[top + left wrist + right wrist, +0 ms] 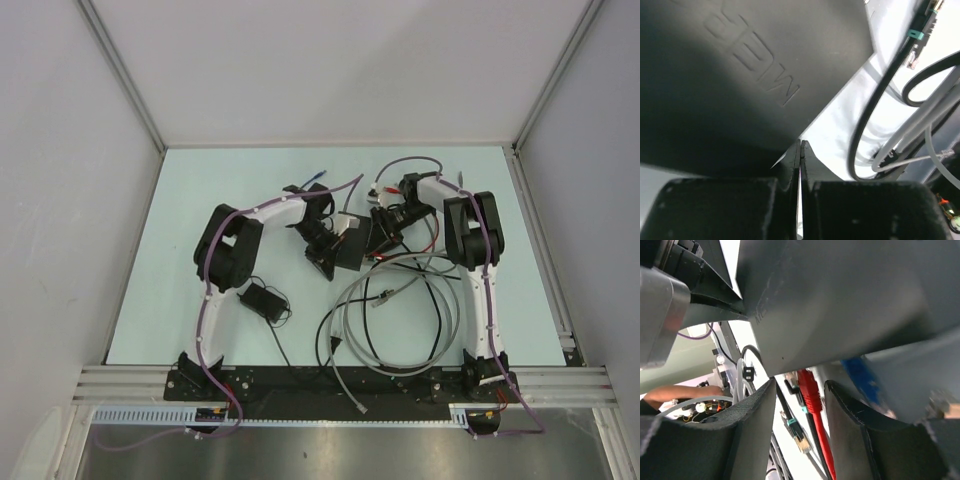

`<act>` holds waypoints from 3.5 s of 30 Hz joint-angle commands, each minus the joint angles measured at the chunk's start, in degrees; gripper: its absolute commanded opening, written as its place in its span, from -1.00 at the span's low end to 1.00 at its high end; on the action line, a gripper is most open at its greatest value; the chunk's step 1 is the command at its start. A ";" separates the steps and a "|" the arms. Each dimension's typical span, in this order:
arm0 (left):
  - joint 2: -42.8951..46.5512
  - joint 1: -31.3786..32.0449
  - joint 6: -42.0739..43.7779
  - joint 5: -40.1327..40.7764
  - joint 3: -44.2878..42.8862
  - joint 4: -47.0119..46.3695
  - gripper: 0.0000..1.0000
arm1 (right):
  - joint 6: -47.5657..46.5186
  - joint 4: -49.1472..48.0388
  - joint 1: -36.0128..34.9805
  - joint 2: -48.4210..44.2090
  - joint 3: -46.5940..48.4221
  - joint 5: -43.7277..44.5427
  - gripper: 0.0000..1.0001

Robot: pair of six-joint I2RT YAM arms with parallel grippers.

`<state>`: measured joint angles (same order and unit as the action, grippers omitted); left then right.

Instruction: Pull the plug from the switch port

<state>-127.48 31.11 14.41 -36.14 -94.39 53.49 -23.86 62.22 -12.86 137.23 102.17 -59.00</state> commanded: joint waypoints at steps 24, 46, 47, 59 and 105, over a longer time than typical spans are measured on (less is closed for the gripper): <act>1.98 -4.05 2.47 -13.80 -7.83 -3.39 -1.00 | 5.57 -3.77 3.02 5.07 3.12 1.08 -0.02; -4.71 -0.79 1.49 -0.60 -4.93 -4.45 -1.00 | 10.76 -8.78 1.70 4.36 0.66 7.06 -0.26; -4.62 -0.79 1.49 -0.42 -4.93 -4.36 -1.00 | 11.54 -9.13 1.79 4.28 0.75 7.23 -0.27; -5.23 -0.79 1.49 -0.07 -5.37 -4.28 -1.00 | 14.89 -11.33 1.00 4.54 0.92 13.82 -0.54; -8.22 -4.39 -5.01 4.23 -8.79 -7.00 -1.00 | -17.77 21.62 -1.55 9.46 15.69 14.34 -0.72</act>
<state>-131.33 26.50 6.46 -43.13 -103.83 47.79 -28.29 71.26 -14.46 143.48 115.46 -53.28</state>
